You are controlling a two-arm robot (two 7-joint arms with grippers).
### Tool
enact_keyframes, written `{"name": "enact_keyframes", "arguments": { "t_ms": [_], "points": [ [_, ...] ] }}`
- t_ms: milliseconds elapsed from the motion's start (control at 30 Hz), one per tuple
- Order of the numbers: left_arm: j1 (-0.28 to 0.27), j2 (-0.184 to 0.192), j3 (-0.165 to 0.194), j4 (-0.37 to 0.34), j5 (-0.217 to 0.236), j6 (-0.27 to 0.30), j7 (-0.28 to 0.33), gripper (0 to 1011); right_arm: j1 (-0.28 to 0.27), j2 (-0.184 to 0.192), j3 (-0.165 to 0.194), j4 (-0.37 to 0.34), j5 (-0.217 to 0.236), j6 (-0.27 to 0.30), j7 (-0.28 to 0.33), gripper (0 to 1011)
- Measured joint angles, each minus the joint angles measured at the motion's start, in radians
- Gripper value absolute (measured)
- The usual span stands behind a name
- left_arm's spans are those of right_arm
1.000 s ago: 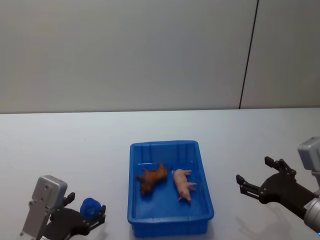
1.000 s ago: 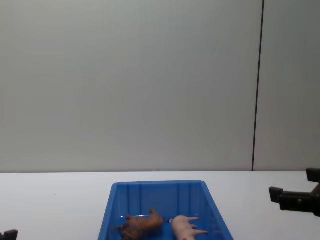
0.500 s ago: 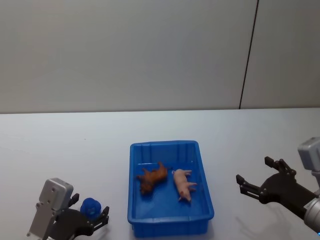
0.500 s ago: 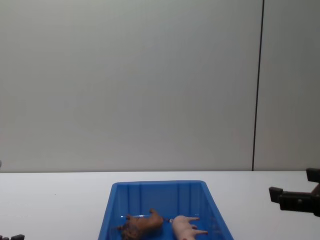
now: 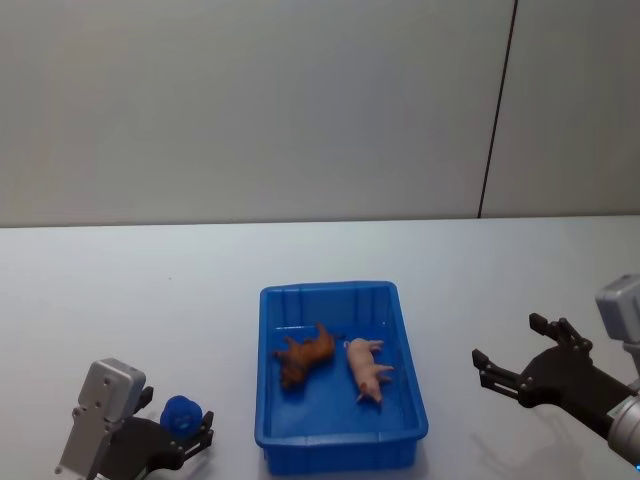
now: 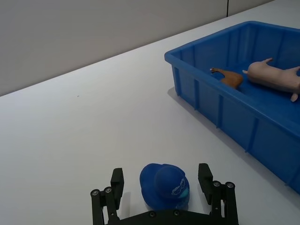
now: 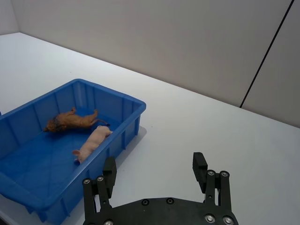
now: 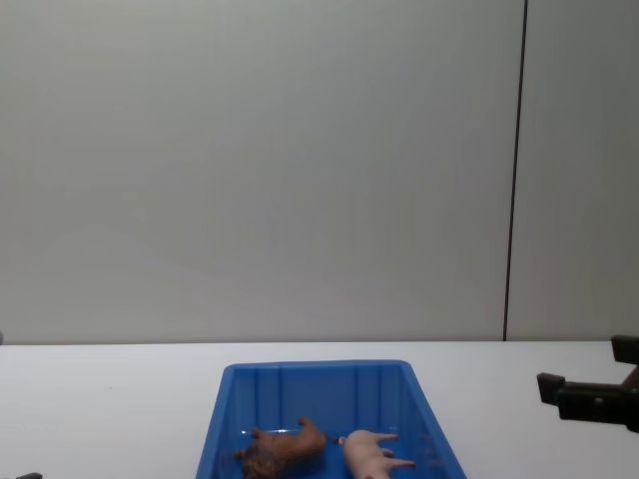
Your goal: Pick up the two dolls from the table and place them into the box.
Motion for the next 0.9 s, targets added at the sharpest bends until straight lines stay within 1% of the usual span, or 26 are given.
{"name": "enact_keyframes", "arguments": {
  "t_ms": [233,300,500,533,600,633,700,733,900],
  "points": [
    [-0.006,-0.007,-0.001,0.015,0.003,0.014,-0.016,1001,0.000,0.000,0.000,0.000,0.000,0.000,0.000,1001],
    [-0.010,-0.010,-0.001,0.023,0.005,0.022,-0.029,981,0.000,0.000,0.000,0.000,0.000,0.000,0.000,1001],
    [-0.017,-0.017,0.000,0.038,0.007,0.034,-0.048,834,0.000,0.000,0.000,0.000,0.000,0.000,0.000,1001],
    [-0.020,-0.019,0.000,0.041,0.008,0.037,-0.054,797,0.000,0.000,0.000,0.000,0.000,0.000,0.000,1001],
    [-0.022,-0.021,0.000,0.044,0.009,0.039,-0.059,762,0.000,0.000,0.000,0.000,0.000,0.000,0.000,1001],
    [-0.025,-0.023,0.000,0.046,0.011,0.042,-0.063,707,0.000,0.000,0.000,0.000,0.000,0.000,0.000,1001],
    [-0.027,-0.024,0.000,0.048,0.012,0.044,-0.066,673,0.000,0.000,0.000,0.000,0.000,0.000,0.000,1001],
    [-0.029,-0.026,0.000,0.049,0.014,0.047,-0.069,611,0.000,0.000,0.000,0.000,0.000,0.000,0.000,1001],
    [-0.033,-0.028,-0.002,0.048,0.023,0.054,-0.073,564,0.000,0.000,0.000,0.000,0.000,0.000,0.000,1001]
  ]
}}
